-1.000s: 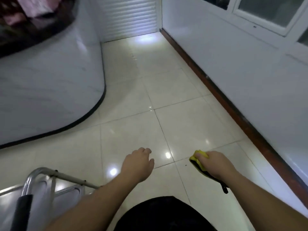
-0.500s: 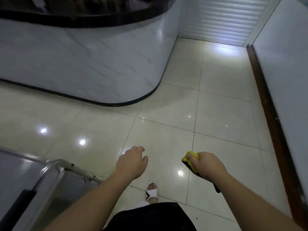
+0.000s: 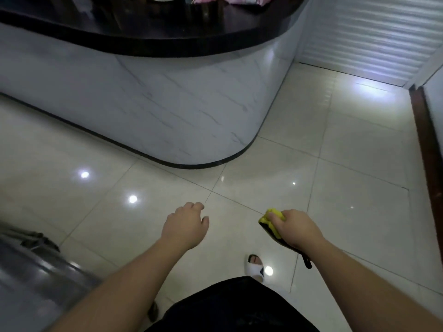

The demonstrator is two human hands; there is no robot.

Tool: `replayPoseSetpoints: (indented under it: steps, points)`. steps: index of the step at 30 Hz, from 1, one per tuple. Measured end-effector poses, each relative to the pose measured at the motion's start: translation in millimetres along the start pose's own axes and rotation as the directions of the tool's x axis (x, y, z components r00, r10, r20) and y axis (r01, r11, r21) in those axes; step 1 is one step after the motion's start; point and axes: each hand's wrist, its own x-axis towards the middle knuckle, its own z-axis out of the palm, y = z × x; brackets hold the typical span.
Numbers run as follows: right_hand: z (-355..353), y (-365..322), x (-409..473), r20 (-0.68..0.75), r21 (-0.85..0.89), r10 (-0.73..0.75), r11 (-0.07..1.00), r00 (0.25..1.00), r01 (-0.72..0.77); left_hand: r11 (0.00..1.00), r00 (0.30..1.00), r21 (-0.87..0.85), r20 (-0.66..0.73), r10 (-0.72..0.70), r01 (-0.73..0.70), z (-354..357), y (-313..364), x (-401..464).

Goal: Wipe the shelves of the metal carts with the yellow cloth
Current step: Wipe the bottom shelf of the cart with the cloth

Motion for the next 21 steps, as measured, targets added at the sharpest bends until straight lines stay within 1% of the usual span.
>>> replayPoseSetpoints:
  steps: [5, 10, 13, 16, 21]
  points:
    - [-32, -55, 127, 0.069, -0.04, -0.146, 0.988, 0.987, 0.149, 0.979, 0.981, -0.073, -0.036, -0.192, 0.189, -20, -20, 84]
    - [-67, -131, 233, 0.18, -0.115, -0.298, 0.94, 0.937, 0.321, 0.909, 0.916, -0.155, -0.05, -0.398, 0.387, -48, -39, 135]
    - [-71, -191, 284, 0.241, -0.185, -0.379, 0.886, 0.894, 0.425, 0.829, 0.848, -0.236, -0.036, -0.528, 0.506, -57, -60, 149]
    - [-61, -260, 313, 0.302, -0.188, -0.461, 0.829, 0.834, 0.526, 0.729, 0.767, -0.321, -0.01, -0.641, 0.605, -63, -86, 152]
    - [-24, -375, 336, 0.424, -0.189, -0.561, 0.714, 0.711, 0.675, 0.56, 0.626, -0.43, 0.016, -0.78, 0.709, -69, -150, 159]
